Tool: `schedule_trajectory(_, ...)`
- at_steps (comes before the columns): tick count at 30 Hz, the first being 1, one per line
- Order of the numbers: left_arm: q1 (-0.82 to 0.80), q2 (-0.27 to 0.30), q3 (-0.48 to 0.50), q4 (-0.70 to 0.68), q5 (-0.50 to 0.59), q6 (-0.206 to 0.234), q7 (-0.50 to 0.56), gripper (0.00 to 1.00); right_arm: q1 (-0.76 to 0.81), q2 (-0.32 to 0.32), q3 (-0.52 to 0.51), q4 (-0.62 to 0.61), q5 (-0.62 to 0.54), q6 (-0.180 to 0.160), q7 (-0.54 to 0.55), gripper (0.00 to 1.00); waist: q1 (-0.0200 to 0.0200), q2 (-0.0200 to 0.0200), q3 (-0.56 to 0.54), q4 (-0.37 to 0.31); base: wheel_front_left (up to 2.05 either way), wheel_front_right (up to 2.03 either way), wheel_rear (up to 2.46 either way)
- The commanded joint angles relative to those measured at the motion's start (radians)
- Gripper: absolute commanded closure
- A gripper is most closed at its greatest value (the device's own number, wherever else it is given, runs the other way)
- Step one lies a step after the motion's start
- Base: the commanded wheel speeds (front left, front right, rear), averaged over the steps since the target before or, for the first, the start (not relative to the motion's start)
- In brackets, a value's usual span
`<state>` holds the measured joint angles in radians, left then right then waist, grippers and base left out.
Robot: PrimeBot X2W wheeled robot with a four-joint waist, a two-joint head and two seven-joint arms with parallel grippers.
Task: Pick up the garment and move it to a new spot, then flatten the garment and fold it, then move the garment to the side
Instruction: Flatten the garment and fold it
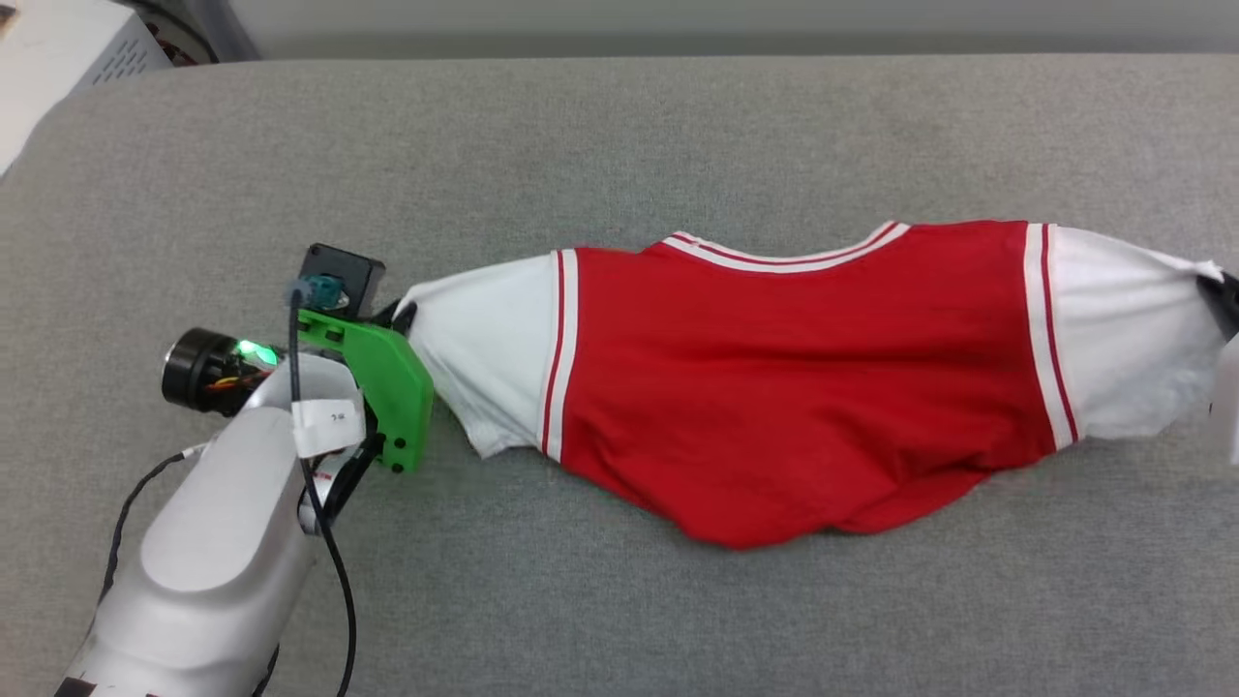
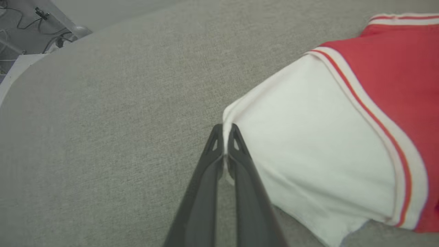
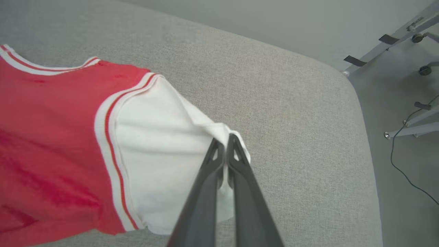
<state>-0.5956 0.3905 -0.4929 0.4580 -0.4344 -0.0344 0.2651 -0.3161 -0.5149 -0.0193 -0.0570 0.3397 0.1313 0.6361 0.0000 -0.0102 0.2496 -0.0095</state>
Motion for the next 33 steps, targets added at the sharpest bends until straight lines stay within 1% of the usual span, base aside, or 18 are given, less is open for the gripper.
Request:
schedule_trajectory(1,0.005,0.017,0.015,-0.023,-0.010,0.013,-0.024,1.00,-0.030,-0.014,-0.002,-0.002,0.005,-0.001,-0.020,1.00,0.0000,0.0102,-0.056,0.008,0.00,0.00,0.00)
schedule_trajectory(8,0.006,0.082,0.072,-0.203,0.001,0.049,-0.107,1.00,-0.112,-0.077,0.006,-0.003,0.017,-0.001,-0.084,1.00,0.0000,0.0102,-0.148,0.003,0.00,0.00,0.00)
schedule_trajectory(15,0.018,0.136,0.140,-0.391,-0.002,0.094,-0.149,1.00,-0.206,-0.127,0.032,0.003,0.045,-0.001,-0.125,1.00,0.0000,0.0102,-0.220,-0.007,0.00,0.00,0.00)
schedule_trajectory(17,0.025,0.153,0.172,-0.476,-0.015,0.108,-0.160,1.00,-0.248,-0.148,0.046,0.006,0.056,-0.001,-0.143,1.00,0.0000,0.0102,-0.240,-0.012,0.00,0.00,0.00)
schedule_trajectory(22,0.034,0.187,0.223,-0.580,-0.038,0.121,-0.163,1.00,-0.307,-0.167,0.055,0.006,0.056,-0.001,-0.183,1.00,0.0000,0.0102,-0.250,-0.018,0.00,0.00,0.00)
schedule_trajectory(26,0.036,0.213,0.262,-0.640,-0.066,0.128,-0.142,1.00,-0.350,-0.164,0.059,0.010,0.059,-0.001,-0.211,1.00,0.0000,0.0102,-0.241,-0.025,0.00,0.00,0.00)
schedule_trajectory(30,0.021,0.253,0.284,-0.672,-0.079,0.120,-0.108,1.00,-0.400,-0.150,0.059,0.024,0.067,-0.001,-0.226,1.00,0.0000,0.0102,-0.206,-0.033,0.00,0.00,0.00)
schedule_trajectory(33,-0.015,0.277,0.288,-0.678,-0.084,0.103,-0.083,1.00,-0.452,-0.144,0.063,0.045,0.061,-0.001,-0.241,1.00,0.0000,0.0102,-0.158,-0.036,0.00,0.00,0.00)
